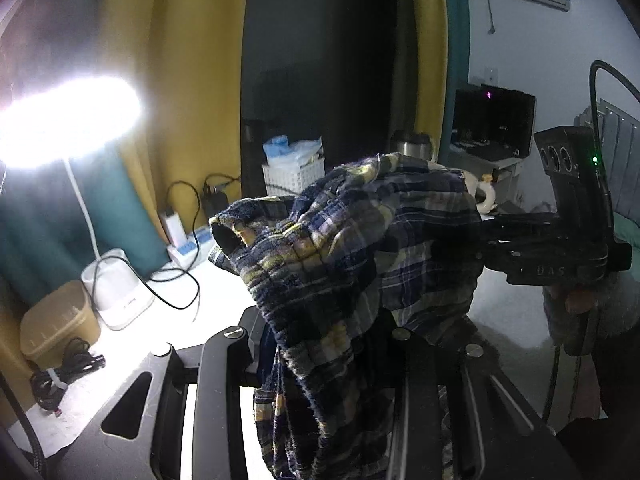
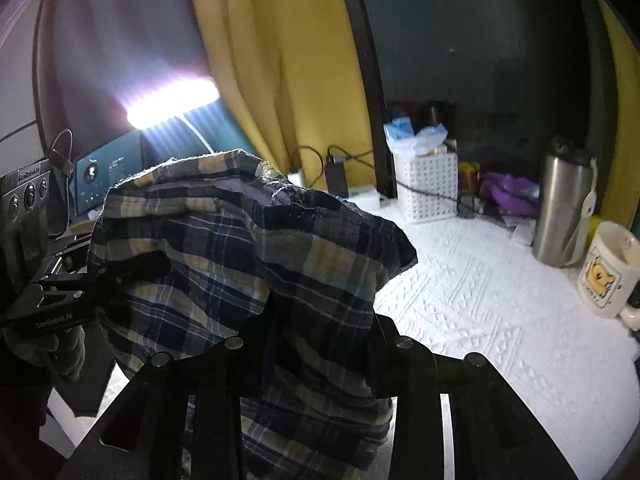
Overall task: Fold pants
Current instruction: 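Lift the plaid pants up with both grippers holding the waistband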
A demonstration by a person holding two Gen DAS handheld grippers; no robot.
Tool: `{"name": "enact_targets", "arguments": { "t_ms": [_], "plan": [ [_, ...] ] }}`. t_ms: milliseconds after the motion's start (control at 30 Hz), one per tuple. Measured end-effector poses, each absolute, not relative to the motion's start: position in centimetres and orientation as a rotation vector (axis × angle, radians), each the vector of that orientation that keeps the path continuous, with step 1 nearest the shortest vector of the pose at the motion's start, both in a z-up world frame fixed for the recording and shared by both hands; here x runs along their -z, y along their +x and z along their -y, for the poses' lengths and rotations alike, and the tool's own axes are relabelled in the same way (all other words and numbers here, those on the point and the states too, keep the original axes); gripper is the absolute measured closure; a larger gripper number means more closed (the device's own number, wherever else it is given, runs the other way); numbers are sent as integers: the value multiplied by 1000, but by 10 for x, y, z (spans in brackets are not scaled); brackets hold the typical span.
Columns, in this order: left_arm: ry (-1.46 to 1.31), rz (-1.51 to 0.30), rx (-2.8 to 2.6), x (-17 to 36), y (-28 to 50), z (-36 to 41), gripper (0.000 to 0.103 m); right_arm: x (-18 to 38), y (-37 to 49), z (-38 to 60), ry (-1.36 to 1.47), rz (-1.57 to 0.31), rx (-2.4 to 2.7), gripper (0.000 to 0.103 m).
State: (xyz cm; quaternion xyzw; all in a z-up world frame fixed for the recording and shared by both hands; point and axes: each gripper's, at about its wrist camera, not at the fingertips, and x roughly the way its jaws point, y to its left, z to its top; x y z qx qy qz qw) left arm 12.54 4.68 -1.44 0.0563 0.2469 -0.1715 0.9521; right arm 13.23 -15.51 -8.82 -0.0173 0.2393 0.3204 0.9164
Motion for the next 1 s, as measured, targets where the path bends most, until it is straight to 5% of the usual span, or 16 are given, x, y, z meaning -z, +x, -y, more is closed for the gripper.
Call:
{"name": "enact_targets", "arguments": {
  "t_ms": [1000],
  "plan": [
    [104, -216, 190, -58, -21, -110, 71, -2, 3, 100, -119, -189, -780, 68]
  ]
}}
